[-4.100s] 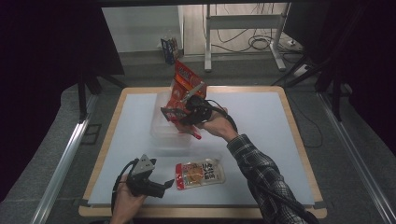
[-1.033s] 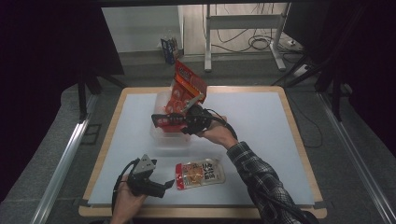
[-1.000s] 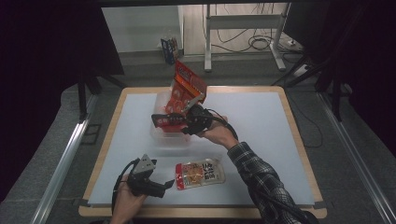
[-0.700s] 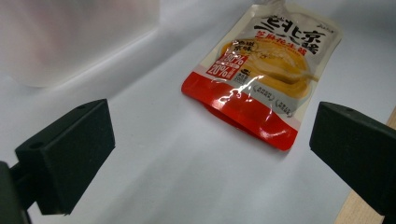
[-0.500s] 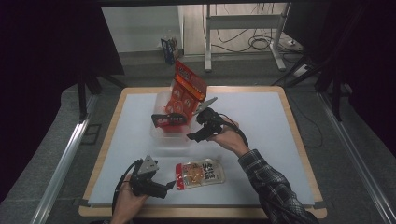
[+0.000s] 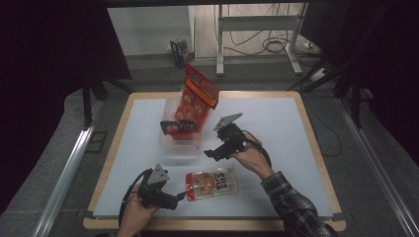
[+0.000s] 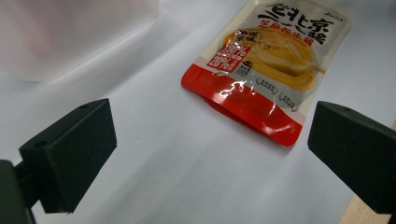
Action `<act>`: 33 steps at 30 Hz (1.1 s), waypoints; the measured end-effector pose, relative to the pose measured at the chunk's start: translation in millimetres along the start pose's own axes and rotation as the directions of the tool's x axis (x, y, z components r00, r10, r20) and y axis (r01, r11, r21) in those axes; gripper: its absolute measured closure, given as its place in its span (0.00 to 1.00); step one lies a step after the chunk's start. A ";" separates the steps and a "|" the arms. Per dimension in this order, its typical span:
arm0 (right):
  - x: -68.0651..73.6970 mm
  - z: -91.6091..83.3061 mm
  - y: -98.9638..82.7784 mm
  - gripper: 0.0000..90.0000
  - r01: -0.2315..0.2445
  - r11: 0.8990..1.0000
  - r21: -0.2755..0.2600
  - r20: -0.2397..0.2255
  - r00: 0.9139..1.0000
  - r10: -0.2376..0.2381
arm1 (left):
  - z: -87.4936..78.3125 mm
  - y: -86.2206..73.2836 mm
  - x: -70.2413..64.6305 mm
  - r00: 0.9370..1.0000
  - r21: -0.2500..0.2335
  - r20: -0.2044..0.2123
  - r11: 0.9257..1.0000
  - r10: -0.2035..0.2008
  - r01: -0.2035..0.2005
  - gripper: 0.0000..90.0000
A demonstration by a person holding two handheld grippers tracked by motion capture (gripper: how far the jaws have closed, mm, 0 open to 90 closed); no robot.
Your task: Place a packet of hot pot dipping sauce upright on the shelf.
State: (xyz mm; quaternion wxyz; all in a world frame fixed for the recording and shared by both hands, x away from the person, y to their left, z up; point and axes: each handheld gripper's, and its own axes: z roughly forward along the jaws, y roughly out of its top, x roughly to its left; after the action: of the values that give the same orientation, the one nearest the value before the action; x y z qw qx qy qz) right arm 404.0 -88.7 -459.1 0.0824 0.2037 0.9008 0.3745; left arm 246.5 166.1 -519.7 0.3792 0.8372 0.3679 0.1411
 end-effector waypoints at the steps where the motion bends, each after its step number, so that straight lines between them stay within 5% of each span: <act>1: 0.9 -1.7 -2.4 0.04 -0.005 1.000 -0.004 -0.001 1.000 0.005 | 0.4 -0.2 -0.1 1.000 0.008 -0.003 1.000 0.008 -0.008 0.01; 18: 9.7 -20.8 -43.4 0.00 -0.066 0.997 -0.033 0.008 0.998 0.066 | 5.1 -5.0 2.7 1.000 -0.053 0.007 0.998 0.025 -0.025 0.01; 33: 19.6 -37.4 -70.0 0.00 -0.062 0.998 -0.030 0.040 0.997 0.063 | 8.8 4.3 -6.6 0.999 0.017 -0.008 0.999 0.043 -0.043 0.02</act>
State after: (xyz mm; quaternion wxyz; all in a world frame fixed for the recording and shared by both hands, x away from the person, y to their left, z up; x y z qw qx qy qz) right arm 353.7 -148.8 -482.2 0.0918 0.2381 0.8868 0.3854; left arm 248.7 154.6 -522.1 0.3675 0.8475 0.3525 0.1499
